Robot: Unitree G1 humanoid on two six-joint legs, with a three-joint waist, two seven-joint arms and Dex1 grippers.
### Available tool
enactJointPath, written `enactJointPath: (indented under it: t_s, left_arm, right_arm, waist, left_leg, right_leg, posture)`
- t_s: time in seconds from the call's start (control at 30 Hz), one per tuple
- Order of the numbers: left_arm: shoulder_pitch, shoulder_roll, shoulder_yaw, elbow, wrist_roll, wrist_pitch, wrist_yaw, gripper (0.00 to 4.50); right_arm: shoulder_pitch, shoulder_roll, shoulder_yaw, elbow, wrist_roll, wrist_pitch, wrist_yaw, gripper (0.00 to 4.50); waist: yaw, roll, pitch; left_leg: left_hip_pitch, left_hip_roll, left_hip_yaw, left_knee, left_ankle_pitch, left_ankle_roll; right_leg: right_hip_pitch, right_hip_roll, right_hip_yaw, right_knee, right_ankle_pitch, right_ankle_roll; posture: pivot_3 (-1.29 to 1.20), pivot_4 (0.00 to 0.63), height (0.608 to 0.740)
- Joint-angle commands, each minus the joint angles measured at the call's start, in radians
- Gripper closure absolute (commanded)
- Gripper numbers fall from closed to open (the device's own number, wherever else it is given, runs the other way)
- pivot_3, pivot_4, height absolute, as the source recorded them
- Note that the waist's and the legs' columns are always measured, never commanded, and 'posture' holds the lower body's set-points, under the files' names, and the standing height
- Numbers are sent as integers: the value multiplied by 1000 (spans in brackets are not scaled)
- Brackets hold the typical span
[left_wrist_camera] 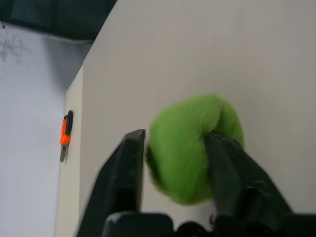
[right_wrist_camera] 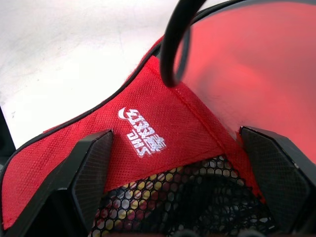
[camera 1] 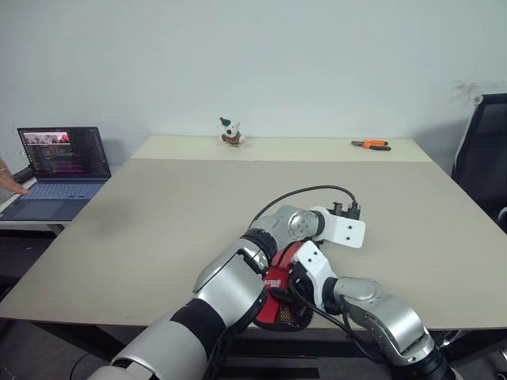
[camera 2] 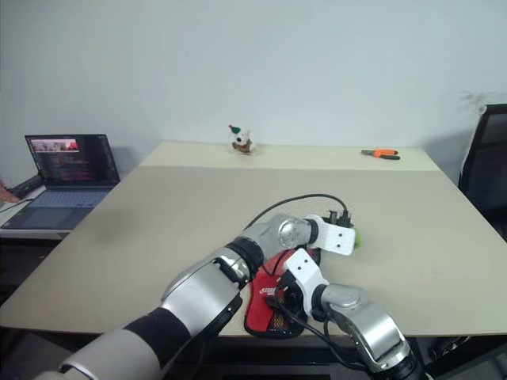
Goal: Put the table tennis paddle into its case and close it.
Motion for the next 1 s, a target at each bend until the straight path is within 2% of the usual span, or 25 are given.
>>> enactJointPath:
  t_s: [0.03, 0.23, 0.4, 0.57, 0.77, 0.93, 1.0]
  left_arm:
    - [-13, 1, 54, -46, -68, -13, -81, 1846]
    - [-24, 61, 114, -50, -131, 48, -147, 1846]
    - [-19, 141, 206, -62, -230, 99, -320, 1846]
    - [-16, 222, 286, -88, -314, 137, -379, 1846]
    - [29, 393, 410, -150, -451, 206, -483, 1846]
    - [89, 473, 480, -223, -548, 297, -535, 1846]
    - [150, 508, 498, -291, -586, 329, -590, 1846]
  right_arm:
    - [38, -3, 68, 138, 0, 72, 24, 0]
    - [-12, 8, 60, 220, -15, 25, 42, 0]
    - [-64, 7, 48, 293, -26, -23, 68, 0]
    - [-105, -2, 13, 327, -19, -53, 89, 0]
    - [-163, 4, -93, 232, 53, -18, 110, 0]
    - [-233, -24, -180, 164, 134, 44, 154, 0]
    - [-255, -51, -212, 95, 174, 66, 179, 0]
  waist:
    - [-1, 1, -1]
    - [-10, 1, -4]
    - [-21, 1, -5]
    - [-23, 1, -5]
    - [-21, 1, -4]
    - [-17, 0, -3]
    - [-15, 1, -3]
  left_leg:
    - [0, 0, 0, 0, 0, 0]
    - [4, 1, 0, 0, 0, 0]
    - [10, 1, 1, 0, 0, 0]
    - [11, 2, 1, 0, 1, 0]
    - [2, 2, 1, 0, 1, 0]
    - [-5, 1, 0, 0, 1, 1]
    - [-9, 1, 0, 0, 0, 1]
  right_leg:
    - [0, 0, 0, 0, 0, 0]
    - [2, 3, 3, 1, 0, 0]
    - [5, 4, 5, 2, 0, 0]
    - [5, 4, 6, 2, 0, 0]
    - [-2, 3, 6, 2, 0, 0]
    - [-9, 2, 6, 3, 1, 0]
    - [-13, 2, 6, 3, 3, -5]
  posture:
    - [0, 150, 740]
    - [0, 150, 740]
    - [0, 150, 740]
    - [0, 150, 740]
    - [0, 150, 740]
    - [0, 150, 740]
    - [0, 150, 740]
